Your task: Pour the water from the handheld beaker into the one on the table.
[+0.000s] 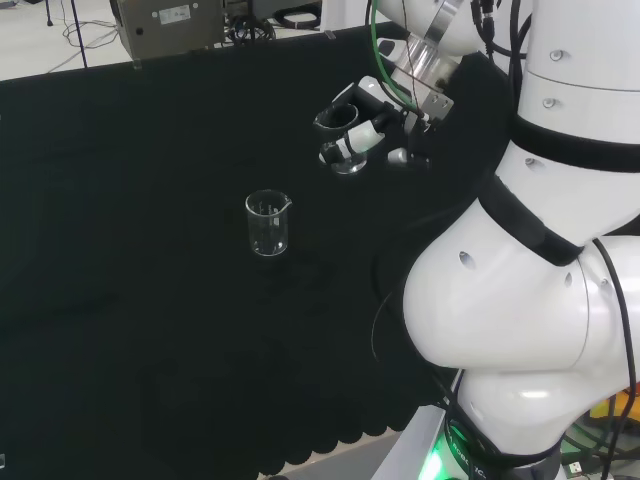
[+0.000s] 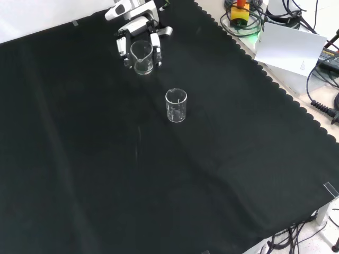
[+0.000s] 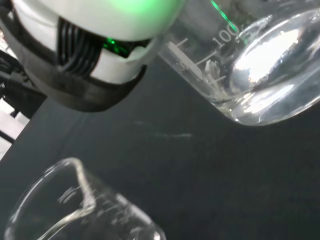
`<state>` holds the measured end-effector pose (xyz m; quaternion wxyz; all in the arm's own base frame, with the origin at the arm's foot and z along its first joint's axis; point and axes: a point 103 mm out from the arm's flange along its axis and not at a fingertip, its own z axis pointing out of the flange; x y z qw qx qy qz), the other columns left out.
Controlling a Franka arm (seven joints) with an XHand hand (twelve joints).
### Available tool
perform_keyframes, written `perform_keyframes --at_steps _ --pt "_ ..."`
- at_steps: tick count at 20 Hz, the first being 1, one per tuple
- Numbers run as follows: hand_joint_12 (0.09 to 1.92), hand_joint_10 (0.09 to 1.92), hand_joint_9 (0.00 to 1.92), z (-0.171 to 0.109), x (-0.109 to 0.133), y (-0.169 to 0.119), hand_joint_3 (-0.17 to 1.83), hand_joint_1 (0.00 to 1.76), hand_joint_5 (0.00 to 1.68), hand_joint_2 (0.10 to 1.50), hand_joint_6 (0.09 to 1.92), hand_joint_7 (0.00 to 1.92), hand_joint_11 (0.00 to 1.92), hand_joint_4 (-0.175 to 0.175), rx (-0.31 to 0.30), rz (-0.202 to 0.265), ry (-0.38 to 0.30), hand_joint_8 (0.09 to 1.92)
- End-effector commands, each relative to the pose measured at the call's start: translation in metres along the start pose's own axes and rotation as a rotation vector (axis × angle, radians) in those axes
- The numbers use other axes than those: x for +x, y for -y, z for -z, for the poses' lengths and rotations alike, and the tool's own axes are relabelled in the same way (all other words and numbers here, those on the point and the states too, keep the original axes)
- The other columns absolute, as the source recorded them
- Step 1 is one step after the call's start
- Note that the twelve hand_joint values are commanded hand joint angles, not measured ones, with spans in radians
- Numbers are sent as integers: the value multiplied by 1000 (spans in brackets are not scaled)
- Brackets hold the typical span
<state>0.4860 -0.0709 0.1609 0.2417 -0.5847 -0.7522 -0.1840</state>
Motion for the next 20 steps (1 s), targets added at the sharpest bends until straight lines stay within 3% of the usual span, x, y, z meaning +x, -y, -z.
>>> perform_keyframes --at_steps 1,10,20 --pt "589 87 1699 1 26 23 551 1314 1340 686 477 1388 1486 -175 85 13 34 459" --pt "595 87 1700 -23 60 27 577 1313 1320 678 526 1367 1478 -175 269 31 149 511" --pt "595 87 1702 -43 71 19 586 1313 1316 675 537 1363 1473 -175 445 -9 300 522"
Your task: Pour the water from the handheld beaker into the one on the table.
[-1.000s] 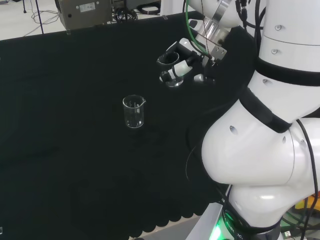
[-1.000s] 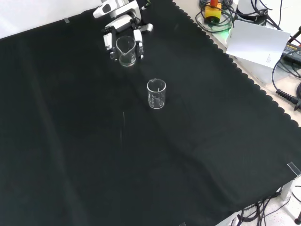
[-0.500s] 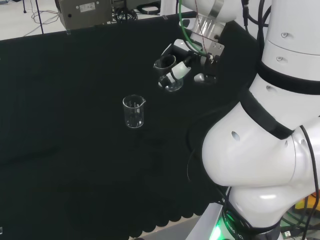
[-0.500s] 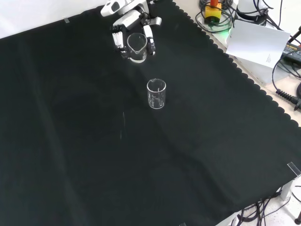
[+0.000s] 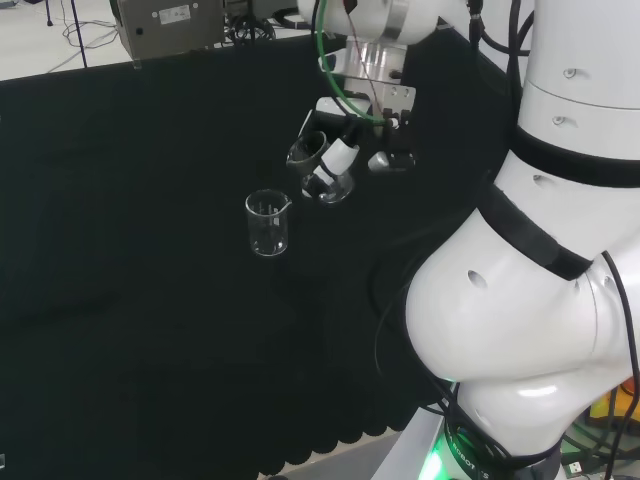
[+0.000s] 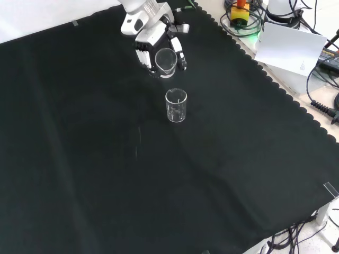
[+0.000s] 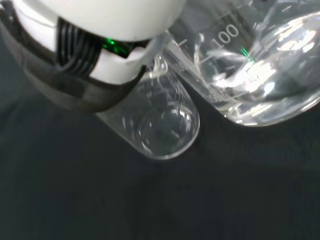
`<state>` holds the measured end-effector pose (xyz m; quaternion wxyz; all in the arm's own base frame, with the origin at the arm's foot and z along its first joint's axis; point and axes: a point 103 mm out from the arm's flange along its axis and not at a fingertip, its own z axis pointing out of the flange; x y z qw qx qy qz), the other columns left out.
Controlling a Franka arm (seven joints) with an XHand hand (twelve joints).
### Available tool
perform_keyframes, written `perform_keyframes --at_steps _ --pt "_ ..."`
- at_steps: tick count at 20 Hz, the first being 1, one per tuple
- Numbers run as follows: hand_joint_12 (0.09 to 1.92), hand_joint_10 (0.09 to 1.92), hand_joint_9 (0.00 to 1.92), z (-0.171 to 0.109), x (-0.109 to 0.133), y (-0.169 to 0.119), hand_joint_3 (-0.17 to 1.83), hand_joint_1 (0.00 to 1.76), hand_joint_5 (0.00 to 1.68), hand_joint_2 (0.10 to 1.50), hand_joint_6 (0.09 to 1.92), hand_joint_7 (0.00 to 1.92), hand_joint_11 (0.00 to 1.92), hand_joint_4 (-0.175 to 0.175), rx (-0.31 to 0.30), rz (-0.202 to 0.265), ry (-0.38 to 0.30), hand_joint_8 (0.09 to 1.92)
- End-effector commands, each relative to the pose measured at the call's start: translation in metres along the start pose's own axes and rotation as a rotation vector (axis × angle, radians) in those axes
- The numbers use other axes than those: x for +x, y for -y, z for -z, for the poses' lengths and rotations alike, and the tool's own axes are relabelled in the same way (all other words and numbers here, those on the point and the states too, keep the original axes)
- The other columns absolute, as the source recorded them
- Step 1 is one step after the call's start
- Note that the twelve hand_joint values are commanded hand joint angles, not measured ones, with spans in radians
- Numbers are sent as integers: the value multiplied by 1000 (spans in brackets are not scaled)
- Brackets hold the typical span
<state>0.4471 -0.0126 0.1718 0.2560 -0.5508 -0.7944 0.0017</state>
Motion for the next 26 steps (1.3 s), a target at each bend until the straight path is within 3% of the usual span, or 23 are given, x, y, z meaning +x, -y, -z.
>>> perform_keyframes --at_steps 1,10,26 --pt "595 87 1703 -9 14 -8 587 1313 1316 674 538 1362 1473 -175 135 -26 112 523" --pt "596 87 1705 -6 21 -10 595 1313 1313 671 546 1359 1470 -175 259 -94 245 532" --pt "597 87 1709 5 33 -14 609 1313 1306 665 564 1353 1463 -175 370 -173 388 550"
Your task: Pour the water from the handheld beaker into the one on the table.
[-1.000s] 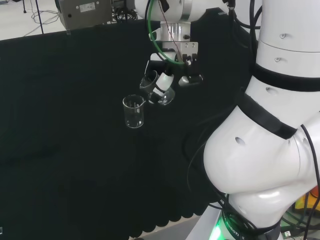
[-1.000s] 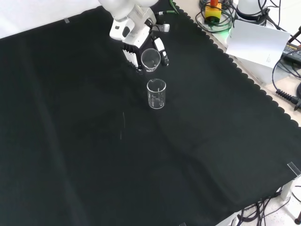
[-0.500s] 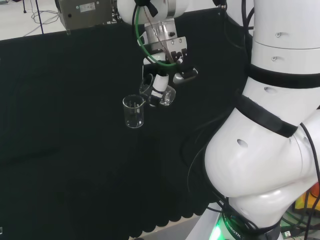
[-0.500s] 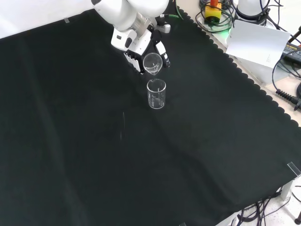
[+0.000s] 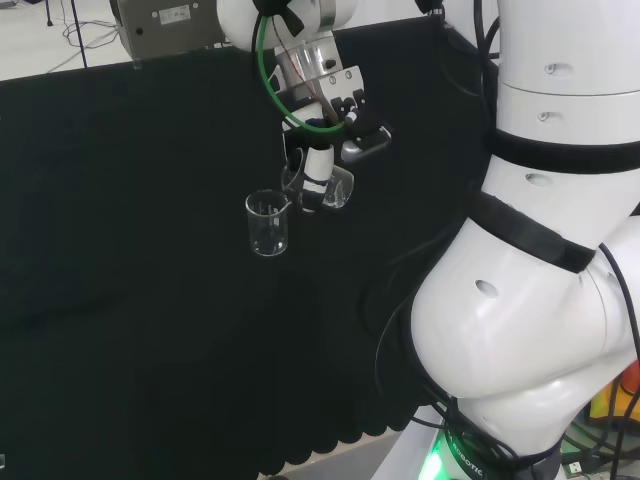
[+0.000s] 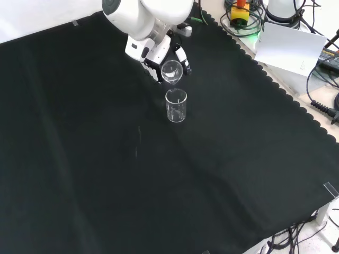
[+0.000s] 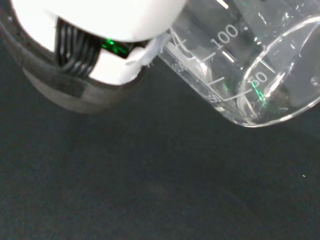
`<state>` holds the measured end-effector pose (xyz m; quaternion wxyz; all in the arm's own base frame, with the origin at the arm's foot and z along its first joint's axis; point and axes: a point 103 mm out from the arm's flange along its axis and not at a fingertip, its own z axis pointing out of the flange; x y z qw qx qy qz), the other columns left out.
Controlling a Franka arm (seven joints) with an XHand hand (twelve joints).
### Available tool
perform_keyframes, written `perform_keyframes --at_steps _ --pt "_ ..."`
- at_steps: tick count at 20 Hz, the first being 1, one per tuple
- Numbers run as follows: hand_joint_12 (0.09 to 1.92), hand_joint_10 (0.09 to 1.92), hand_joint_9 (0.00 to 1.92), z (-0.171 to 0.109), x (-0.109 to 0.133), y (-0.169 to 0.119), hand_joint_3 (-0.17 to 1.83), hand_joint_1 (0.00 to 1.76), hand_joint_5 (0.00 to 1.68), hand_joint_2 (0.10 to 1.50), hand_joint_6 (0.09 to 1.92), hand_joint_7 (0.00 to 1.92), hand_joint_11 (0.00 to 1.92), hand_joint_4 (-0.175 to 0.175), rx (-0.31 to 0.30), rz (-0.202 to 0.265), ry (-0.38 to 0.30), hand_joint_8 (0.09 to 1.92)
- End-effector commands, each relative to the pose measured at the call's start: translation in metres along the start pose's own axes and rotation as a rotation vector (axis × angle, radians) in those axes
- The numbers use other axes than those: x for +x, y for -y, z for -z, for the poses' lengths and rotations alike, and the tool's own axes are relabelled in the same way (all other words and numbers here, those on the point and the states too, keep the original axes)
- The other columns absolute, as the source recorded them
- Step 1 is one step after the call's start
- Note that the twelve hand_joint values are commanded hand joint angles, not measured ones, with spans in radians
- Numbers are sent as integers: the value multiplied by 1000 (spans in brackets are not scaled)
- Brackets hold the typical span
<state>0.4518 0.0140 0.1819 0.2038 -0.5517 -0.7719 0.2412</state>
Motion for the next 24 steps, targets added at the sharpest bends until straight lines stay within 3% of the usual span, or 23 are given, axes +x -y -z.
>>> perform_keyframes --at_steps 1,13,24 --pt "597 87 1709 7 2 2 610 1313 1305 665 565 1352 1462 -175 45 -25 39 551" --pt "597 87 1712 14 14 -4 616 1313 1300 664 578 1347 1459 -175 110 -87 125 564" --pt "597 87 1712 21 26 -8 620 1312 1293 664 593 1339 1459 -175 170 -112 201 580"
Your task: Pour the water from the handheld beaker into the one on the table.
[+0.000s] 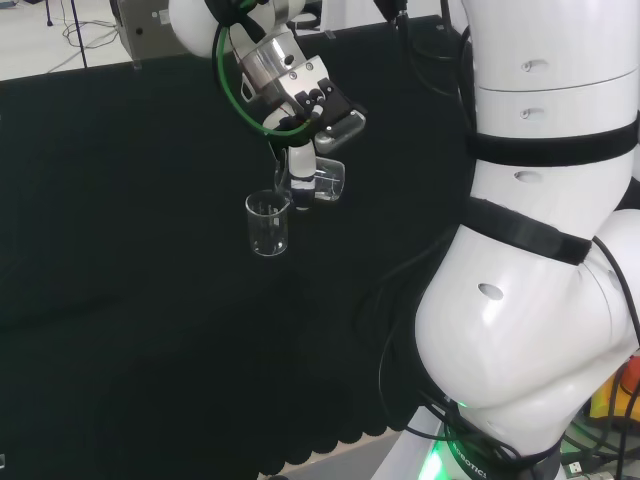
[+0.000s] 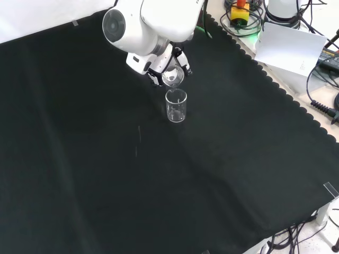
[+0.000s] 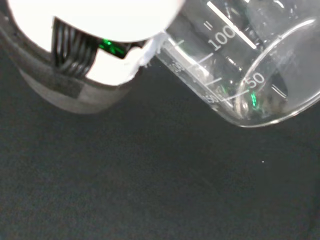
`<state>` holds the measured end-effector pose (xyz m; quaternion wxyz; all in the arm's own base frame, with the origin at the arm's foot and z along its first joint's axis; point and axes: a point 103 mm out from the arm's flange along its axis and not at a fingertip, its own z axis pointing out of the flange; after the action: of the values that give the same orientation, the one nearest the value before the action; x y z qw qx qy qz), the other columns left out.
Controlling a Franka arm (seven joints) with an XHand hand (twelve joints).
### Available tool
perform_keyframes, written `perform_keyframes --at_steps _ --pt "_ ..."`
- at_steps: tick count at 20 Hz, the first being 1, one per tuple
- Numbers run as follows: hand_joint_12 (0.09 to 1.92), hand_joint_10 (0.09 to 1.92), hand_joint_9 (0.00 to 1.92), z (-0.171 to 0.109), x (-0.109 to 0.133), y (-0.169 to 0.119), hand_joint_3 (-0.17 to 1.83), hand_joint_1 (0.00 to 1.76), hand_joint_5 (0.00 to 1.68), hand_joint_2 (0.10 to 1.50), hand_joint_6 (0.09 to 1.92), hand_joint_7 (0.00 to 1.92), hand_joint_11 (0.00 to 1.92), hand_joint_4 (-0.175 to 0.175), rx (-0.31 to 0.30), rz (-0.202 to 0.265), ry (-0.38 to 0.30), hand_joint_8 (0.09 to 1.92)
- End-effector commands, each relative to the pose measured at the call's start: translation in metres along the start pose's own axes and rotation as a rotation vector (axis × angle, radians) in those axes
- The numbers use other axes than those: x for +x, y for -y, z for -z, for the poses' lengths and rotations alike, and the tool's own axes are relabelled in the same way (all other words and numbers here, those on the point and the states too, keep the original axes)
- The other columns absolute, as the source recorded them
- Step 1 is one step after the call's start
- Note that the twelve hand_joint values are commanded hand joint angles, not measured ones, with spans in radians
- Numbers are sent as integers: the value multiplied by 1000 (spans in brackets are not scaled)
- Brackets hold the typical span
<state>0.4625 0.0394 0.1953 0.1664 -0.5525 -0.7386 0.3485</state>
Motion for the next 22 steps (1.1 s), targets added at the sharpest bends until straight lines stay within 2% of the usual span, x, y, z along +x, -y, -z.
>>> perform_keyframes --at_steps 1,5,22 --pt "597 87 1712 2 5 0 621 1312 1292 664 594 1339 1459 -175 37 -18 43 581" --pt "598 87 1713 2 9 -2 622 1312 1290 664 599 1336 1459 -175 68 -33 62 586" --pt "598 87 1711 12 23 -1 625 1311 1280 666 617 1326 1457 -175 122 -86 150 606"
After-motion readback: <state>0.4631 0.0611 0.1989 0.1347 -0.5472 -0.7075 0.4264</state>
